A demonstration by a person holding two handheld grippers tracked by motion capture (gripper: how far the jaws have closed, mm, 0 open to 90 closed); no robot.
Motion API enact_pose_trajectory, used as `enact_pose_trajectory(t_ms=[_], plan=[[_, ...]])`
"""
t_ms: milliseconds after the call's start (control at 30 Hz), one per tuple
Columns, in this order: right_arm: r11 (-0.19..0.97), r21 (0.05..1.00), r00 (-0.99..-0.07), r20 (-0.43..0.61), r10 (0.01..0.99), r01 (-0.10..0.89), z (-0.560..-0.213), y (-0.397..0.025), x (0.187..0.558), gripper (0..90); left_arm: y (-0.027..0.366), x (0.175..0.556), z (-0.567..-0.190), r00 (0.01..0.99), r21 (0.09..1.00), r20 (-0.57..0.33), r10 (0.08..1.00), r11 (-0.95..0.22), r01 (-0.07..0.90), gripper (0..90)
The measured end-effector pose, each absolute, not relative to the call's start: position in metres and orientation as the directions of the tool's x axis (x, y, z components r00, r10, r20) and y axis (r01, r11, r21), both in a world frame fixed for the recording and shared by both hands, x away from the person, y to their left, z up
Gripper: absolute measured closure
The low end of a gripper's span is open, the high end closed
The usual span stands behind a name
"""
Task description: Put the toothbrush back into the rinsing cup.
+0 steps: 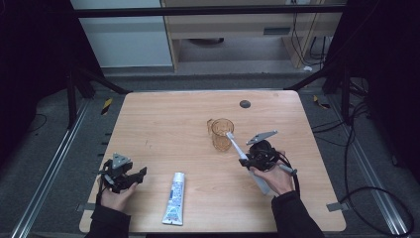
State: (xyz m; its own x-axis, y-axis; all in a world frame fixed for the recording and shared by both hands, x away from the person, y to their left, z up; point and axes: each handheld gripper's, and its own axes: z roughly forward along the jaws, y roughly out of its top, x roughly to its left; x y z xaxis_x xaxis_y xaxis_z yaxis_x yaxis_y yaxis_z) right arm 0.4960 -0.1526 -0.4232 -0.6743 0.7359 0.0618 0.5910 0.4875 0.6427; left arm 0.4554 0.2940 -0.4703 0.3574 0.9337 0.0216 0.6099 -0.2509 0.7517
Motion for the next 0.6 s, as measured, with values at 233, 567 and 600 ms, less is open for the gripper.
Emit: enact_pose_trajectory(t_ms=[233, 567, 600], plan=[[0.451, 0.684, -0.664, 0.066, 0.744, 0.573, -0.417, -0.159, 0.495, 67.7, 0.294, 0.455, -0.47, 0.357, 0.751, 0.022, 0.934, -0.251, 0.61, 38.2], [0.372, 0.765, -0.647, 0.076, 0.759, 0.526, -0.405, -0.161, 0.493, 67.7, 0.294, 0.455, -0.47, 0.356, 0.752, 0.022, 0.934, -0.251, 0.61, 38.2], [0.361, 0.774, -0.644, 0.079, 0.761, 0.52, -0.403, -0.162, 0.493, 67.7, 0.294, 0.455, -0.47, 0.356, 0.752, 0.022, 0.934, -0.25, 0.61, 38.2]])
